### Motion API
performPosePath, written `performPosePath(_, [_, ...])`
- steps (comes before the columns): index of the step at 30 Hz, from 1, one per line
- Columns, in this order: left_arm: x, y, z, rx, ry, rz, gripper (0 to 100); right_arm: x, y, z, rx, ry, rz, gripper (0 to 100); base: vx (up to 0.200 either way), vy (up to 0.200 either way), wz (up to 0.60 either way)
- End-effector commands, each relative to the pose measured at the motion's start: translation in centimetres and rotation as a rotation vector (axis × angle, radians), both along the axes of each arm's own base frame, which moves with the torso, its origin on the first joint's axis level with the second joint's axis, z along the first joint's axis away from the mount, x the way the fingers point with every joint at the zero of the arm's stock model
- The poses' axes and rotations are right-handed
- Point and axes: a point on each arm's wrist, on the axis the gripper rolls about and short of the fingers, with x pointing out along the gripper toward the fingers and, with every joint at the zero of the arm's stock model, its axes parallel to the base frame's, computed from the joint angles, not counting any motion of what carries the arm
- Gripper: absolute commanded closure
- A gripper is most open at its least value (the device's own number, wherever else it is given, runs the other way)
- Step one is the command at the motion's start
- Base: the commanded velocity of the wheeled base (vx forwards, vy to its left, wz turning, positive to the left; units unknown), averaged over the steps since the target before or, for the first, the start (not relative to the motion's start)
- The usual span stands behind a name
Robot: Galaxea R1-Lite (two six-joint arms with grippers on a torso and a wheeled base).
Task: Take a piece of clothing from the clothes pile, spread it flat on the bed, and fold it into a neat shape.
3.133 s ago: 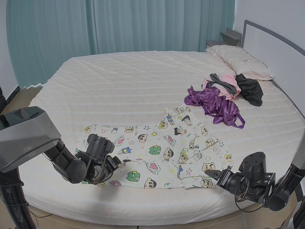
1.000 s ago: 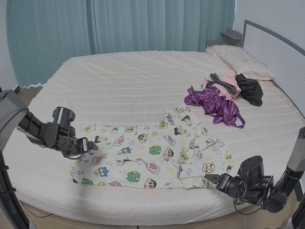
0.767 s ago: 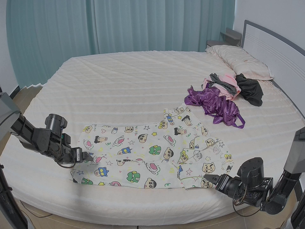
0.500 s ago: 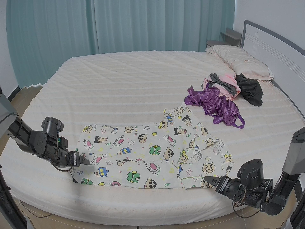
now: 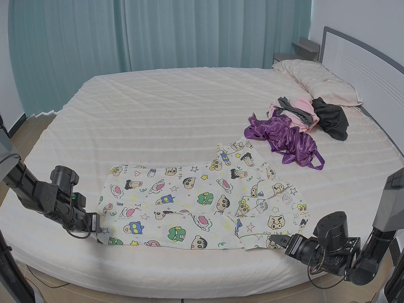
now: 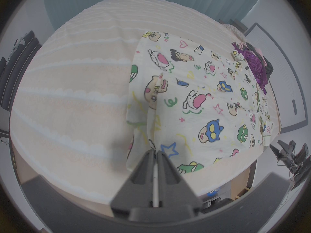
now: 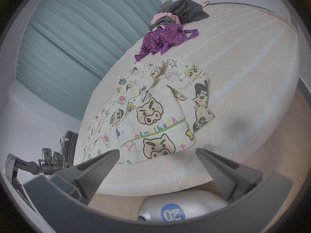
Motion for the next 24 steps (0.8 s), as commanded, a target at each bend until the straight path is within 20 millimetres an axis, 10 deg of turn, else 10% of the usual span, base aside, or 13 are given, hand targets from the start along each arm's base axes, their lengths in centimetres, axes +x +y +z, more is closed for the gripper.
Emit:
performPosePath(1, [-1.1, 0.6, 0.1, 0.007, 0.011, 0.011, 100, 0.0, 0.0, 0.0, 0.0, 0.0, 0.0, 0, 0.0, 0.0, 0.0])
performPosePath(22, [-4.4, 0.6, -0.2, 0.012, 0.067, 0.005, 100, 0.0, 0.0, 0.0, 0.0, 0.002, 0.003, 0, 0.0, 0.0, 0.0])
performPosePath(23, [-4.5, 0.5, -0.3, 0.013, 0.071, 0.004, 0, 0.0, 0.0, 0.0, -0.001, 0.001, 0.0, 0, 0.0, 0.0, 0.0])
performPosePath(24, [-4.7, 0.5, -0.4, 0.013, 0.077, 0.004, 0, 0.0, 0.0, 0.0, -0.001, 0.001, 0.0, 0, 0.0, 0.0, 0.0])
